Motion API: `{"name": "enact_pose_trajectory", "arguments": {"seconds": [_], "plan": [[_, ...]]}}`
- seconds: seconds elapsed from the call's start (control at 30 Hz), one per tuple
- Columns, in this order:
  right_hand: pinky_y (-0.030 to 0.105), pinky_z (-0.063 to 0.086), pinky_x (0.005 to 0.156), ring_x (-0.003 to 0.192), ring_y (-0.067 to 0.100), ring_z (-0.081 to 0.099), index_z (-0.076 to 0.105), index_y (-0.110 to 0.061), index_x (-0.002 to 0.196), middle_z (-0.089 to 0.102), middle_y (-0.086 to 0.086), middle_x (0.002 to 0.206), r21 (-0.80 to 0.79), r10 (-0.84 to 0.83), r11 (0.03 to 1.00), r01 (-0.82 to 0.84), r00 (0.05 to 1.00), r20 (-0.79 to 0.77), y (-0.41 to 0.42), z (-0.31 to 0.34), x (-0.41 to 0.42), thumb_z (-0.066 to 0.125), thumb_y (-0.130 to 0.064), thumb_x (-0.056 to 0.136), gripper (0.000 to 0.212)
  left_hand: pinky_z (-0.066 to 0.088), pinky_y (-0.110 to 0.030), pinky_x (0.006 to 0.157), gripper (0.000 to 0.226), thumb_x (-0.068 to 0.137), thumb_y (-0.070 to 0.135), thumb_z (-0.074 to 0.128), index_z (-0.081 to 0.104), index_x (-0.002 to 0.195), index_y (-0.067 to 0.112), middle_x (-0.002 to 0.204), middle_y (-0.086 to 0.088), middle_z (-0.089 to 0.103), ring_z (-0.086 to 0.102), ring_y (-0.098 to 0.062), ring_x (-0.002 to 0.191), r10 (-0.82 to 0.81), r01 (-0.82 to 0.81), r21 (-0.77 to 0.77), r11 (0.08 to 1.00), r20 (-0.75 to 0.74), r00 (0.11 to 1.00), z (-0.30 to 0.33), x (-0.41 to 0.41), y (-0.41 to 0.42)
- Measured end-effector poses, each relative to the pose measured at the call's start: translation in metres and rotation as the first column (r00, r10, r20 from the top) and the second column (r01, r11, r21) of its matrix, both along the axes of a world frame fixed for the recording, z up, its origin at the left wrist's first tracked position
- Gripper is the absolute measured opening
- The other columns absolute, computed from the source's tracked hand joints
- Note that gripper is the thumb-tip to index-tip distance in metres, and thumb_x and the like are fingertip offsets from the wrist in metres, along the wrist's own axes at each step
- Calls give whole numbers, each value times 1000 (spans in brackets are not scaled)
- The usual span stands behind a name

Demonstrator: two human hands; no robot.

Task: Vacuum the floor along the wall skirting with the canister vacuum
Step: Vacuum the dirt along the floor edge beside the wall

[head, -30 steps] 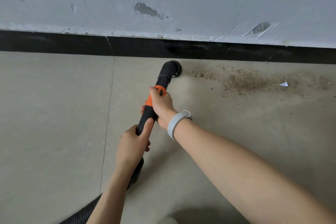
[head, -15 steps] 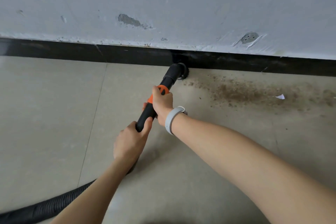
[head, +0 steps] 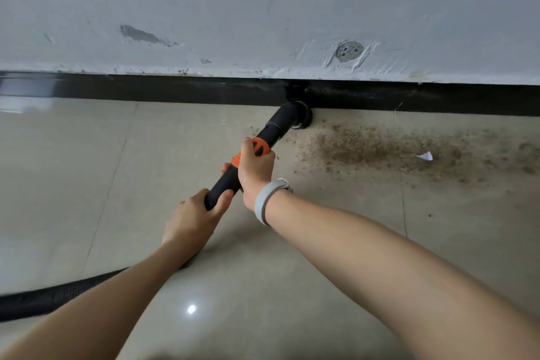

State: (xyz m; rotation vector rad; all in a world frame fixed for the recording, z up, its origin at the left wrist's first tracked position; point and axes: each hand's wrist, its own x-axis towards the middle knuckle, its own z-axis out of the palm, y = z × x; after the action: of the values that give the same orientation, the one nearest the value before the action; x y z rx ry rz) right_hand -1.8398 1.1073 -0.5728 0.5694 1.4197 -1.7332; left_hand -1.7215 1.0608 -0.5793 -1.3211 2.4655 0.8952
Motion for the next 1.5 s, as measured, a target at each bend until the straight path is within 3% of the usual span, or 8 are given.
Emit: {"name": "enact_pose_trajectory", "arguments": {"seconds": [0.23, 0.6, 0.77, 0.97, 1.13, 1.27, 1.4, 1.5], "plan": [[24, 51, 50, 54, 19, 57, 35, -13, 127, 51, 10, 82, 2, 6, 1000, -6, 1000, 0, 31, -5, -12, 48, -26, 94, 38, 48, -36, 62, 48, 88, 59, 39, 54, 79, 15, 66, -8, 65, 62, -25, 65, 0, 0, -45, 999, -9, 1000, -3, -13, 35], [25, 53, 50, 53, 18, 58, 42, -7, 127, 53, 11, 82, 62, -102, 993, 104, 994, -39, 99, -5, -61, 48, -27, 96, 38, 49, -35, 64, 51, 85, 66, 37, 51, 76, 18, 69, -5, 65, 64, -27, 68, -144, 144, -7, 990, 3, 990, -3, -68, 88], [33, 54, 59, 49, 20, 57, 44, -10, 107, 52, 9, 71, 69, -168, 983, 172, 984, -64, 139, -5, -88, 50, -28, 95, 22, 46, -33, 61, 52, 85, 67, 36, 51, 77, 18, 70, -5, 65, 63, -26, 71, -222, 222, 26, 975, -17, 975, -1, -100, 123], [34, 51, 54, 44, 22, 53, 44, -8, 95, 49, 10, 61, 18, -234, 972, 234, 972, -9, 167, 0, -102, 53, -25, 94, 19, 42, -32, 63, 52, 87, 67, 36, 52, 81, 17, 69, -1, 57, 60, -27, 76, -272, 272, -23, 962, -14, 962, 9, -113, 150], [36, 53, 58, 46, 22, 54, 42, -10, 92, 49, 9, 63, 34, -155, 987, 156, 987, -30, 146, 13, -86, 52, -25, 95, 17, 44, -32, 61, 51, 87, 66, 36, 49, 75, 18, 67, 0, 59, 59, -23, 69, -213, 212, -32, 977, -36, 976, 19, -94, 131], [33, 52, 58, 47, 21, 55, 43, -9, 87, 48, 8, 62, 74, -32, 997, 36, 998, -62, 113, 16, -63, 50, -25, 94, 19, 53, -36, 69, 53, 84, 67, 37, 54, 77, 18, 67, -2, 65, 64, -23, 67, -85, 86, 5, 996, -77, 993, 19, -62, 107], [32, 54, 56, 47, 21, 54, 45, -11, 110, 49, 8, 68, 48, 68, 997, -65, 996, -64, 69, 15, -34, 51, -25, 92, 23, 52, -37, 68, 54, 87, 64, 39, 55, 74, 14, 64, -4, 66, 64, -23, 63, 56, -55, 17, 998, -117, 992, 22, -26, 83], [44, 58, 74, 60, 27, 58, 41, -8, 124, 52, 8, 69, 55, 182, 982, -178, 981, -67, 32, 13, -8, 51, -27, 92, 39, 51, -36, 64, 54, 90, 59, 41, 57, 75, 10, 60, -4, 65, 63, -19, 56, 173, -169, 41, 985, -137, 975, 29, -1, 63]]}}
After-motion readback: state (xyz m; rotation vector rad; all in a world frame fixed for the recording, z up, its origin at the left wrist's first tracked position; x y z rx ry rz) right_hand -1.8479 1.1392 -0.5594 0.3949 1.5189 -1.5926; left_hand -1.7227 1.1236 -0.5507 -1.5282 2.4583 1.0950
